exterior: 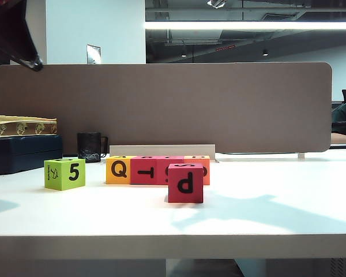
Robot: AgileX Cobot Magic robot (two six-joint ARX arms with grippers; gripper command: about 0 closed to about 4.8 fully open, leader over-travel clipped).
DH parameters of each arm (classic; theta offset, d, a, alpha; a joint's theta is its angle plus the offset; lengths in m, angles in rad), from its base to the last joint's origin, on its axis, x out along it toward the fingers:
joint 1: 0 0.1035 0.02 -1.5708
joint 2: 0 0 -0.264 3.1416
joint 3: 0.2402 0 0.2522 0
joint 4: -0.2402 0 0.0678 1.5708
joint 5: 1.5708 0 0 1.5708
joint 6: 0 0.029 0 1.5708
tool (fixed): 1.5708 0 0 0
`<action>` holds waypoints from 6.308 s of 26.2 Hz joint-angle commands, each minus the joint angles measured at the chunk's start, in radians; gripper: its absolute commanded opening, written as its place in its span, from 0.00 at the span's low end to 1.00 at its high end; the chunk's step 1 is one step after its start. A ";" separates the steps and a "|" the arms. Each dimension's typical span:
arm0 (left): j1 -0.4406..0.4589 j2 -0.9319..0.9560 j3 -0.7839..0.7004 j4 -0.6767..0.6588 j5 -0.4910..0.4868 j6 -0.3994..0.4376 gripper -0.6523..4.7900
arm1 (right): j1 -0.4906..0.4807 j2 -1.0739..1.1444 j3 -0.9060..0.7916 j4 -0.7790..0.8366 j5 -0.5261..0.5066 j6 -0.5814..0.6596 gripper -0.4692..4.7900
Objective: Select the appropriate blocks from the scattered letter blocks on the table and arrange them in a row to spell out "ABCD".
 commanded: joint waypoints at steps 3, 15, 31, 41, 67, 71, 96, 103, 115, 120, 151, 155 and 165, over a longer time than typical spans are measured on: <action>0.000 -0.077 -0.132 0.322 -0.097 0.000 0.11 | 0.002 -0.002 0.004 0.010 -0.003 -0.003 0.09; 0.056 -0.463 -0.612 0.644 -0.237 -0.021 0.11 | 0.002 -0.002 0.004 0.010 -0.003 -0.003 0.09; 0.363 -0.892 -0.882 0.559 -0.068 -0.104 0.11 | 0.002 -0.002 0.004 0.010 -0.003 -0.003 0.09; 0.392 -0.975 -0.883 0.386 -0.042 -0.067 0.11 | 0.002 -0.002 0.004 0.010 -0.003 -0.003 0.09; 0.391 -0.975 -0.882 0.393 -0.046 -0.044 0.11 | 0.002 -0.002 0.004 0.011 -0.003 -0.003 0.09; 0.391 -0.975 -0.882 0.393 -0.046 -0.044 0.11 | 0.002 -0.002 0.004 0.010 0.004 -0.004 0.09; 0.391 -0.975 -0.882 0.393 -0.046 -0.044 0.11 | -0.231 -0.400 -0.386 0.516 0.065 -0.066 0.09; 0.391 -0.975 -0.882 0.393 -0.046 -0.044 0.11 | -0.366 -0.627 -0.730 0.667 0.065 -0.066 0.09; 0.391 -0.975 -0.882 0.393 -0.046 -0.044 0.11 | -0.495 -0.904 -1.093 0.729 0.070 -0.066 0.09; 0.391 -0.975 -0.882 0.393 -0.046 -0.044 0.11 | -0.496 -0.989 -1.199 0.737 0.084 -0.066 0.09; 0.391 -0.975 -0.882 0.393 -0.046 -0.044 0.11 | -0.505 -1.346 -1.432 0.586 0.290 0.006 0.09; 0.391 -0.974 -0.882 0.393 -0.046 -0.044 0.11 | -0.506 -1.347 -1.432 0.583 0.290 0.006 0.09; 0.391 -0.974 -0.882 0.393 -0.046 -0.044 0.11 | -0.505 -1.347 -1.432 0.586 0.289 0.008 0.09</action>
